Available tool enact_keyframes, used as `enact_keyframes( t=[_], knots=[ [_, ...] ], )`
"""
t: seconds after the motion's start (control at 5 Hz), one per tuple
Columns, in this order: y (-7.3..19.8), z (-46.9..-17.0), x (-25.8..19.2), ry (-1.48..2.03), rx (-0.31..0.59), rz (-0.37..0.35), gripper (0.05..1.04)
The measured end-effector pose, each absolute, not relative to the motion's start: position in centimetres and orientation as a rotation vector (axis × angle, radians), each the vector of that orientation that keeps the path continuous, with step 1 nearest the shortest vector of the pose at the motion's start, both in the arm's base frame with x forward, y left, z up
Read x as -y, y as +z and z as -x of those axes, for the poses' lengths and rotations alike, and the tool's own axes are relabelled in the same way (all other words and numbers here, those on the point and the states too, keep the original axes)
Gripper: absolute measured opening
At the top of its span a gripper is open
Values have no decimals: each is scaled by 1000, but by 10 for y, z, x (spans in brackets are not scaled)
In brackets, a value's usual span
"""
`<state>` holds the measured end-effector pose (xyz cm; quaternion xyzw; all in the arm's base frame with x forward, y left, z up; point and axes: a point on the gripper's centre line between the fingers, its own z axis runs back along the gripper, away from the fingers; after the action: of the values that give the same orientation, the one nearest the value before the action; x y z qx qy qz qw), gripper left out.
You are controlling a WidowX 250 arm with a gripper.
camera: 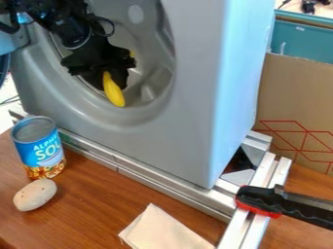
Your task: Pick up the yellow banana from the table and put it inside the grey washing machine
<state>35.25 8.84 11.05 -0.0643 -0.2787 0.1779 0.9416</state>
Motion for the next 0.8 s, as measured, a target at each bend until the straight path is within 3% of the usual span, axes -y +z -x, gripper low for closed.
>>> enact_keyframes(
  t=[0.6, 0.8],
  knots=[
    [100, -366, -90, 415, 515, 172, 570],
    [99, -364, -90, 441, 500, 178, 877]
  ],
)
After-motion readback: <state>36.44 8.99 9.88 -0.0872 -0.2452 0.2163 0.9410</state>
